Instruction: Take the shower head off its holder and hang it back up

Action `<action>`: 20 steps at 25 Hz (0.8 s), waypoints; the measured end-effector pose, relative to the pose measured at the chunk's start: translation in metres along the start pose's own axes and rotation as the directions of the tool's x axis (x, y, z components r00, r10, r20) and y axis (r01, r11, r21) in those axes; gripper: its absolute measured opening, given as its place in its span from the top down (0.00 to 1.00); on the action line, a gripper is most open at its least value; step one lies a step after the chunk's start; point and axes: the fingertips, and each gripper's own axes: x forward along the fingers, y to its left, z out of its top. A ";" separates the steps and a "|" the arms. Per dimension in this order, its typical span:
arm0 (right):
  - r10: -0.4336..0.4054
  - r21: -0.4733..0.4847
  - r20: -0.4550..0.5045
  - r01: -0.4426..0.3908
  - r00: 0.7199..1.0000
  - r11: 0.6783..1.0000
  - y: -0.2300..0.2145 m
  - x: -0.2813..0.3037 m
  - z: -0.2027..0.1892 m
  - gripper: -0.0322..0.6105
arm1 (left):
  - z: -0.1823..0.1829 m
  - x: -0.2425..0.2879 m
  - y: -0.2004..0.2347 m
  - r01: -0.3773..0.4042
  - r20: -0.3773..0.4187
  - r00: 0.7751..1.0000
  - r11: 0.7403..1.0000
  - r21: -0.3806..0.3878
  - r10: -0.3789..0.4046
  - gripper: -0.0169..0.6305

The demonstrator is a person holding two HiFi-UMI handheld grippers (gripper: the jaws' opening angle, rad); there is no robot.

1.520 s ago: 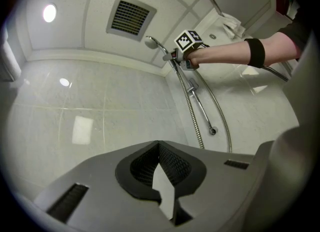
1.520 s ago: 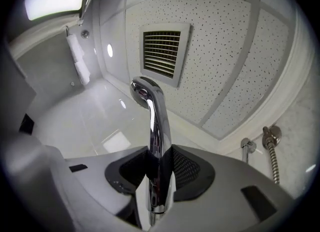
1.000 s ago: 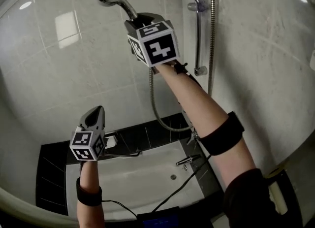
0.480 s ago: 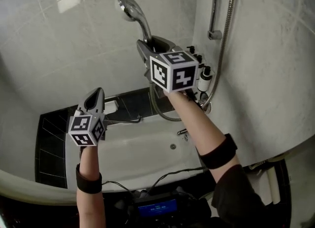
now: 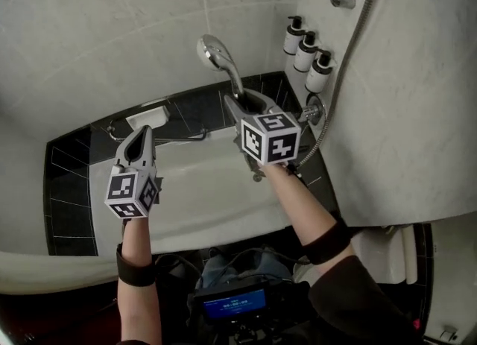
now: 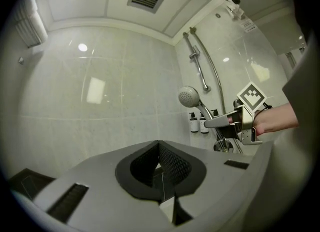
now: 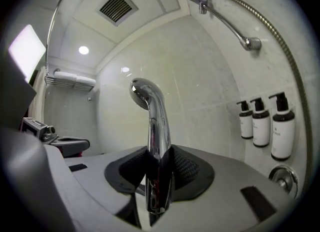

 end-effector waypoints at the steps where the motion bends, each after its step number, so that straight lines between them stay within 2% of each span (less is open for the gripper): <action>1: -0.006 0.004 -0.032 0.006 0.999 1.000 -0.002 0.000 -0.022 0.73 | -0.015 -0.001 -0.001 0.003 -0.017 1.000 1.000 -0.009 -0.003 0.97; 6: -0.008 0.005 -0.178 0.009 0.984 1.000 -0.006 0.011 -0.125 0.73 | -0.088 0.000 -0.004 0.005 -0.091 0.996 0.999 -0.048 -0.010 0.97; 10: -0.009 -0.028 -0.314 0.000 0.949 1.000 -0.006 0.023 -0.216 0.73 | -0.156 0.003 -0.006 0.002 -0.161 0.987 0.996 -0.089 -0.017 0.97; 12: -0.015 -0.039 -0.385 0.000 0.923 0.999 -0.009 0.026 -0.263 0.73 | -0.191 0.001 -0.006 -0.015 -0.194 0.981 0.994 -0.112 -0.007 0.97; 16: -0.039 -0.079 -0.522 -0.002 0.852 0.997 -0.023 0.029 -0.354 0.73 | -0.260 -0.002 -0.007 -0.036 -0.249 0.969 0.990 -0.139 0.001 0.97; 20: -0.051 -0.135 -0.616 -0.042 0.786 0.990 -0.035 0.037 -0.430 0.73 | -0.334 0.002 -0.014 -0.032 -0.304 0.952 0.987 -0.157 -0.018 0.97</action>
